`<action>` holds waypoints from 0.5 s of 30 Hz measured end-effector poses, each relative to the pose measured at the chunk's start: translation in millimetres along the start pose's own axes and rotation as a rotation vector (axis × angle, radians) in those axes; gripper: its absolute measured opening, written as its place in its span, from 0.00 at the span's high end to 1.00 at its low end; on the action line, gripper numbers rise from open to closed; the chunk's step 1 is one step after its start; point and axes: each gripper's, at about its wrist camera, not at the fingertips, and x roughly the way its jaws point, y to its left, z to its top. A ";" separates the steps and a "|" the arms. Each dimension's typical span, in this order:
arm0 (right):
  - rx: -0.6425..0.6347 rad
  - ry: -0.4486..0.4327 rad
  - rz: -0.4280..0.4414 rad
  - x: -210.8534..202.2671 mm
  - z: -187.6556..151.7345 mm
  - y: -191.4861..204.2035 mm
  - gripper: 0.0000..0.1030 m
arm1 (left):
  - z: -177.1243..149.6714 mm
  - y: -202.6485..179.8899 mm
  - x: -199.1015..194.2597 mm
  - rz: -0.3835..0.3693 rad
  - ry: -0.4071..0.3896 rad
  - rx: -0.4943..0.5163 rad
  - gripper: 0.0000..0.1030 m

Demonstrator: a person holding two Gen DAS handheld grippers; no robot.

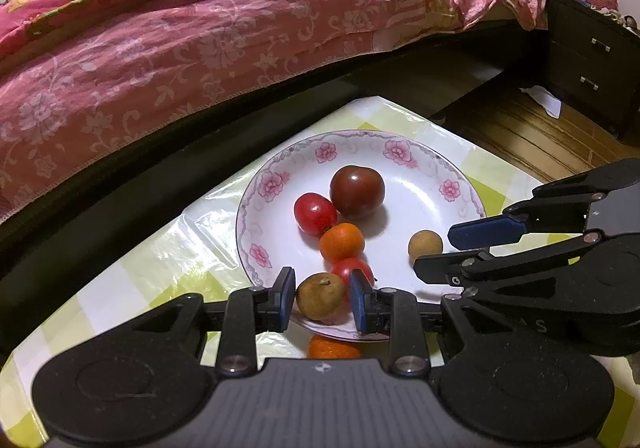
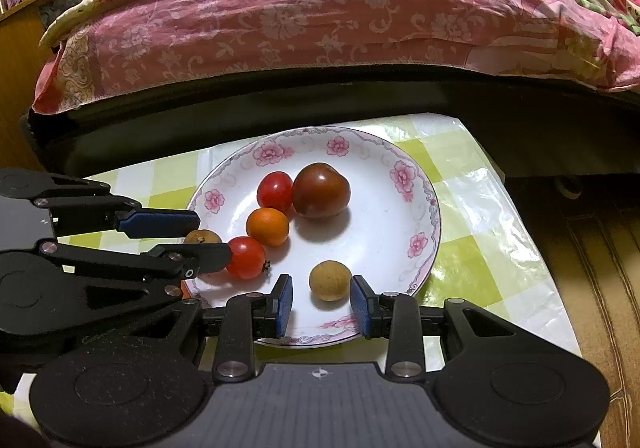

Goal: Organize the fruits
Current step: 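Lower the brown fruit into the plate and open the left tool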

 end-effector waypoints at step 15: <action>-0.005 -0.013 0.013 -12.4 -1.3 6.7 0.69 | 0.2 1.9 -7.7 0.012 -0.014 0.002 0.60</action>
